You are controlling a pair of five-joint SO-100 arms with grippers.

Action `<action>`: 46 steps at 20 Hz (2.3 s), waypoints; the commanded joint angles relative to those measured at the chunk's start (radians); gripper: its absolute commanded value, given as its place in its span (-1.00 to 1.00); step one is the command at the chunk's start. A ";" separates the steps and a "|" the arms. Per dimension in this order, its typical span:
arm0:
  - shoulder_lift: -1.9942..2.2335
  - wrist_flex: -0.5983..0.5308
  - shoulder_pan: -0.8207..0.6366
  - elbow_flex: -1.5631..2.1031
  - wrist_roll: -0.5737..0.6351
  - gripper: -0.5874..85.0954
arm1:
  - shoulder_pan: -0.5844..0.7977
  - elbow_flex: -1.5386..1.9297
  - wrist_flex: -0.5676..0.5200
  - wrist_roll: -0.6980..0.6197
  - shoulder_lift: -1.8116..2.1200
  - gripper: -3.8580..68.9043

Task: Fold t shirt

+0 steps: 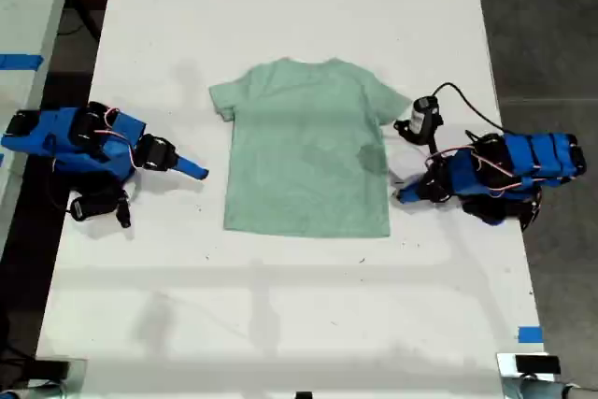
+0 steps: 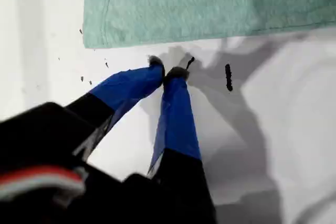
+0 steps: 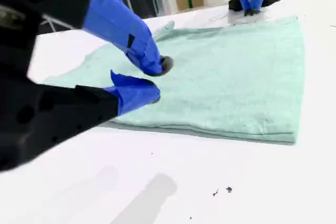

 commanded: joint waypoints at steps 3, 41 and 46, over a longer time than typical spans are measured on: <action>0.003 0.000 -0.005 0.040 0.005 -0.89 | 0.094 0.048 -0.034 0.077 0.012 -0.80; 0.015 -0.006 -0.230 0.040 -0.179 -0.99 | 1.058 -0.986 -0.453 -0.003 -1.453 -0.84; 0.015 -0.006 -0.232 0.040 -0.183 -0.99 | 0.761 -1.083 -0.483 0.048 -1.345 -0.84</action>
